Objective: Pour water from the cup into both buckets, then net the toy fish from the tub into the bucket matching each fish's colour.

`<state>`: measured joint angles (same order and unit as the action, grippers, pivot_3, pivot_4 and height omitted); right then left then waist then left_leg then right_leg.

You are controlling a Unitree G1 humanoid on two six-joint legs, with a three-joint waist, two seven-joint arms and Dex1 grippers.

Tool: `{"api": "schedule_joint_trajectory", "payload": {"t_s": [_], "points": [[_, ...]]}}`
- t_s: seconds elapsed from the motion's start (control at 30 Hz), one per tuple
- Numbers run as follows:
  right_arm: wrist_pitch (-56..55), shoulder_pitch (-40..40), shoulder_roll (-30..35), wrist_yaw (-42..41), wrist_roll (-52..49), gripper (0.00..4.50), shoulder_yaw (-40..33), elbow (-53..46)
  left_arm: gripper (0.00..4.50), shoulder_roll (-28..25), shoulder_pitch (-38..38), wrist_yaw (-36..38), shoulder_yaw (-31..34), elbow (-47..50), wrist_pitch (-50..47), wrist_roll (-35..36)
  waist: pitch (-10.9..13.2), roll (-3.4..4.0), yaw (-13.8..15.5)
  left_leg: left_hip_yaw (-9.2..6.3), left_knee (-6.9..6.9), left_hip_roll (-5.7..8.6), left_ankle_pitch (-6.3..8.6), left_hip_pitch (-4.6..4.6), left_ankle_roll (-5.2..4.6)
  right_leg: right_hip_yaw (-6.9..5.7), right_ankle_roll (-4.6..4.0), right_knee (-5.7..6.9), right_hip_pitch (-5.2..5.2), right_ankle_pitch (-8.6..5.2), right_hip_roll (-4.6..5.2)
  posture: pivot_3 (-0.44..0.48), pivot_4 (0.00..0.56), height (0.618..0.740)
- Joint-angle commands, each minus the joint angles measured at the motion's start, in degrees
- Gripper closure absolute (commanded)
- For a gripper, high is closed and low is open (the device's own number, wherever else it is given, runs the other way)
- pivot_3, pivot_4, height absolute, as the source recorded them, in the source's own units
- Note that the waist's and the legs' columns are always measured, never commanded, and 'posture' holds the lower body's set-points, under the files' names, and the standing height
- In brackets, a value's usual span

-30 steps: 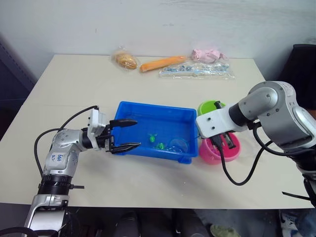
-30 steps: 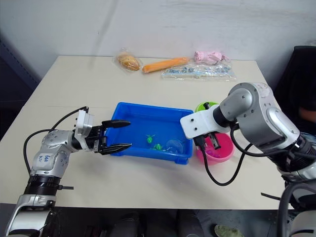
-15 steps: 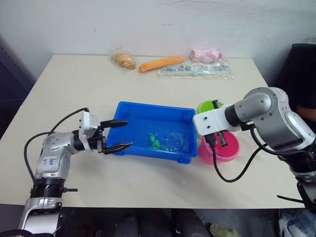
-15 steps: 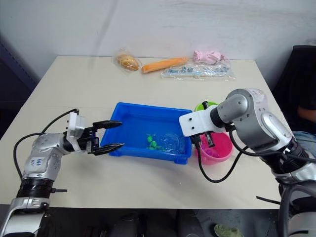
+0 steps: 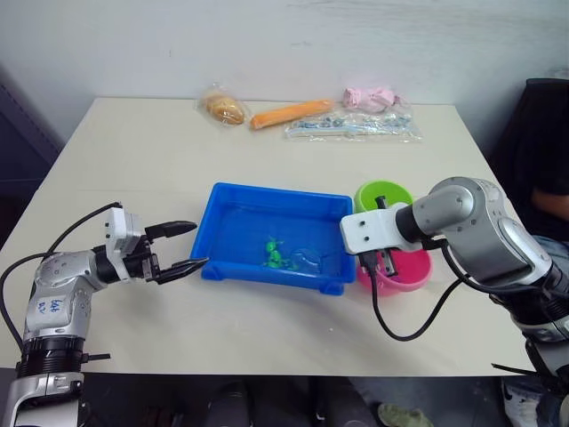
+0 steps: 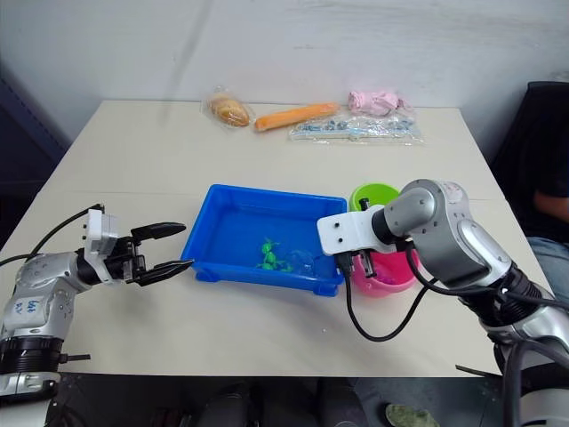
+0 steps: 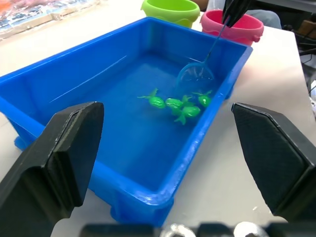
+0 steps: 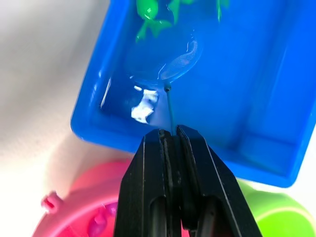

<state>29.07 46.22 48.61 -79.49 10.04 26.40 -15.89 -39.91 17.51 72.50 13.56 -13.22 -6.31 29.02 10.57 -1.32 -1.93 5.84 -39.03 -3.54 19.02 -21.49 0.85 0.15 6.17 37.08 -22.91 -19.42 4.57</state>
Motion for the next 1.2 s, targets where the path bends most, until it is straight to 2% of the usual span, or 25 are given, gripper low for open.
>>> {"api": "schedule_joint_trajectory", "payload": {"t_s": [0.03,0.67,1.2], "points": [[2.32,0.04,-1.42,-0.24,-2.74,4.50,-1.59,-1.46,0.04,-1.17,0.54,0.15,0.86,4.01,-1.49,1.79,0.00,0.00,0.01,0.00,0.00,0.00,0.00,0.00,0.00,0.00,0.00,0.00,0.00,0.00,0.00,0.000,0.150,0.740],[7.82,3.86,-2.56,0.41,-10.70,4.50,-5.38,5.54,0.04,-0.75,3.80,-1.99,-1.49,8.65,-5.50,1.00,0.00,0.00,-0.02,0.09,0.01,-0.02,0.04,-0.02,-0.01,0.03,0.00,-0.01,-0.07,0.00,-0.07,0.000,0.150,0.740],[8.78,2.19,-3.16,3.88,-17.20,4.50,-9.91,10.51,0.04,-0.45,3.82,-2.60,-1.79,8.47,-5.00,0.76,0.00,0.00,0.03,0.13,0.01,-0.02,0.04,-0.06,-0.01,0.05,0.00,-0.01,-0.13,0.00,-0.06,0.000,0.150,0.740]]}}
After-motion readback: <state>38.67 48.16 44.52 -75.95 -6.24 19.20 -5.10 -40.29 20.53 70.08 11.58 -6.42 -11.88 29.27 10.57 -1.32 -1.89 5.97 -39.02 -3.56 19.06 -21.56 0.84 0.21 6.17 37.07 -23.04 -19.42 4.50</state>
